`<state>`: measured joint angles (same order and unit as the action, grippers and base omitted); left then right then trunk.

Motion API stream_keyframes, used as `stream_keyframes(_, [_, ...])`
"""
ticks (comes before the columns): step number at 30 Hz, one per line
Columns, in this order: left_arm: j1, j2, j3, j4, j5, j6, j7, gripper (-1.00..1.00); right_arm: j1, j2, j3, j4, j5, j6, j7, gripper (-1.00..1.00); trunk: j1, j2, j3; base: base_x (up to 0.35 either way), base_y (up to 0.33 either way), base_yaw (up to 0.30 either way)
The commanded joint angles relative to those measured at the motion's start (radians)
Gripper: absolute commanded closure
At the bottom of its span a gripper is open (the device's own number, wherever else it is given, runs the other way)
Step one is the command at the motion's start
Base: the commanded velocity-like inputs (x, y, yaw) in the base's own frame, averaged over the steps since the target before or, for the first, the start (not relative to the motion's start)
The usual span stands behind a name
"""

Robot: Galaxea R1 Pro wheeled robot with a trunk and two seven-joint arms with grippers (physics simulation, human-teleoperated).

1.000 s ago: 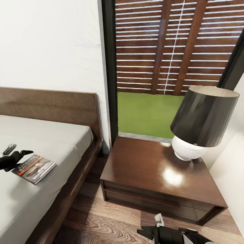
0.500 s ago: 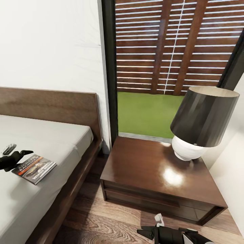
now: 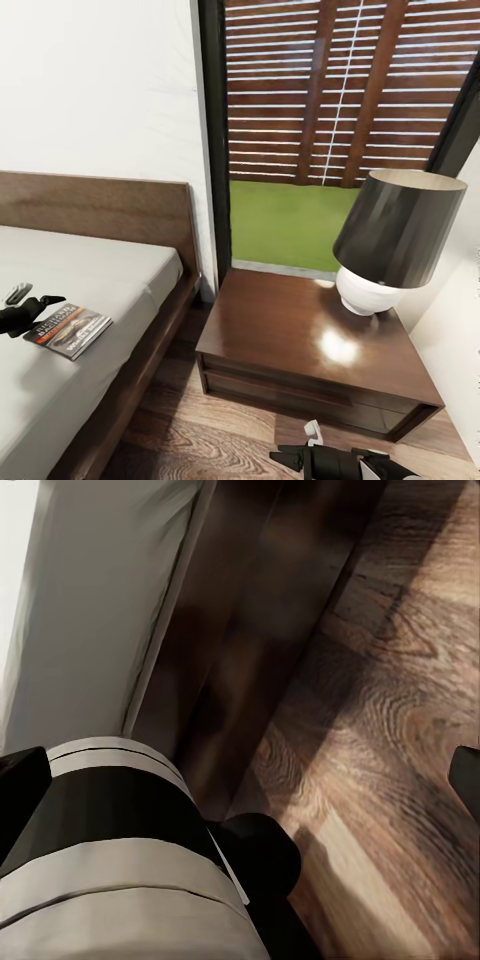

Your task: In the bedroom, move the book from the bed onto either nightstand, and place the two sandals side by side next to the bed.

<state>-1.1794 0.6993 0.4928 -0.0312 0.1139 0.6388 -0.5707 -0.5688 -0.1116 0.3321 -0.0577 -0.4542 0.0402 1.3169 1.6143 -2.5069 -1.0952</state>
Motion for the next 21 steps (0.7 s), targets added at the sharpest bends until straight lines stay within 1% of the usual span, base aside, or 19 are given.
stream_keyframes(1, [0.0,0.0,-0.016,0.001,0.004,0.009,0.002,-1.0,0.0,0.0,0.008,-0.001,-0.009,0.004,0.002,-1.0,0.0,0.0,-0.001,-0.081,-0.106,0.0])
stream_keyframes(7, [0.0,0.0,-0.016,0.001,0.004,0.009,0.002,-1.0,0.0,0.0,0.008,-0.001,-0.009,0.004,0.002,-1.0,0.0,0.0,-0.001,-0.05,-0.065,0.0])
stream_keyframes(21, [0.0,0.0,-0.016,0.001,0.004,0.009,0.002,-1.0,0.0,0.0,0.008,-0.001,-0.009,0.004,0.002,-1.0,0.0,0.0,-0.001,-0.006,-0.008,0.0])
